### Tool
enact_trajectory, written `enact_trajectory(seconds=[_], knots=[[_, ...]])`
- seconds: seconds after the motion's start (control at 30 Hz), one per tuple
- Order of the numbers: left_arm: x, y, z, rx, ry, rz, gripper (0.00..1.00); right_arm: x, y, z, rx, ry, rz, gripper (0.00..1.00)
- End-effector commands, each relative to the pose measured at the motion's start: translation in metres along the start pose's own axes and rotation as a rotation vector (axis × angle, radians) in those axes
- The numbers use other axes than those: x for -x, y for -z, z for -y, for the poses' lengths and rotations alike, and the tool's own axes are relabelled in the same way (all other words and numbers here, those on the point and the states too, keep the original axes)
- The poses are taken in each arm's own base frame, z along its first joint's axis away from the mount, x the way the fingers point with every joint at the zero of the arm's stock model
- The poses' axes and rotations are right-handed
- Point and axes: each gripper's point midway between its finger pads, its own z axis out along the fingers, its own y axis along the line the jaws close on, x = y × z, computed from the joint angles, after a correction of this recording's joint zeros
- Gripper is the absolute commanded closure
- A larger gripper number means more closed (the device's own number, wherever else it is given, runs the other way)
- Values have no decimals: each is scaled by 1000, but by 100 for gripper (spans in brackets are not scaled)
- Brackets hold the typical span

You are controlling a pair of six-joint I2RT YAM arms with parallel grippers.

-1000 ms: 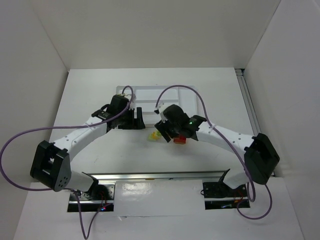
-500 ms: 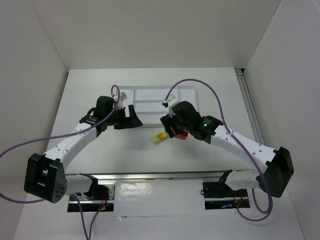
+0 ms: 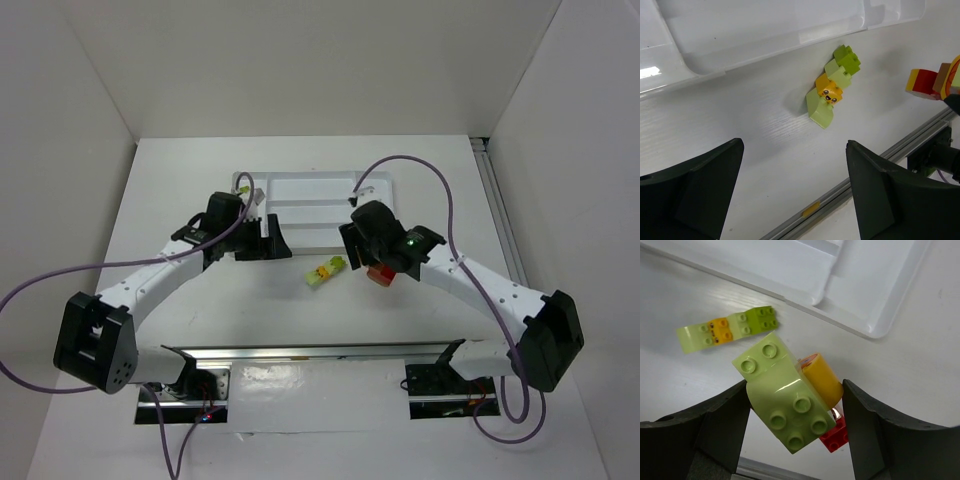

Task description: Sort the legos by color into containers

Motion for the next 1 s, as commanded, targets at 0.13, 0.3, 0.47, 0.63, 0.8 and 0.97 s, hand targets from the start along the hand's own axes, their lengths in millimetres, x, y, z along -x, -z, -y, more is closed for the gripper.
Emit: enact_trajectory(seconds=[0.13,0.3,0.47,0.63,0.8,0.97], knots=[[1,-8,7,70,-43,-30,6,-29,2,30,-136,-166,-117,43],[-11,-12,29,50,-157,-65,6,-53,-8,39,-200,-232,-170,42],[-35,-33,36,82,-267,-141,5,-69,-19,43,-220,-244,-224,38],[-54,-56,37,97,-316,-188,3,-77,-26,47,-232,-242,-219,27],[-57,-64,36,123,-345,-170,3,-77,-34,49,-237,-229,-223,5],[-47,-72,32,155,-413,-129,5,-58,-30,48,-225,-219,-193,0]])
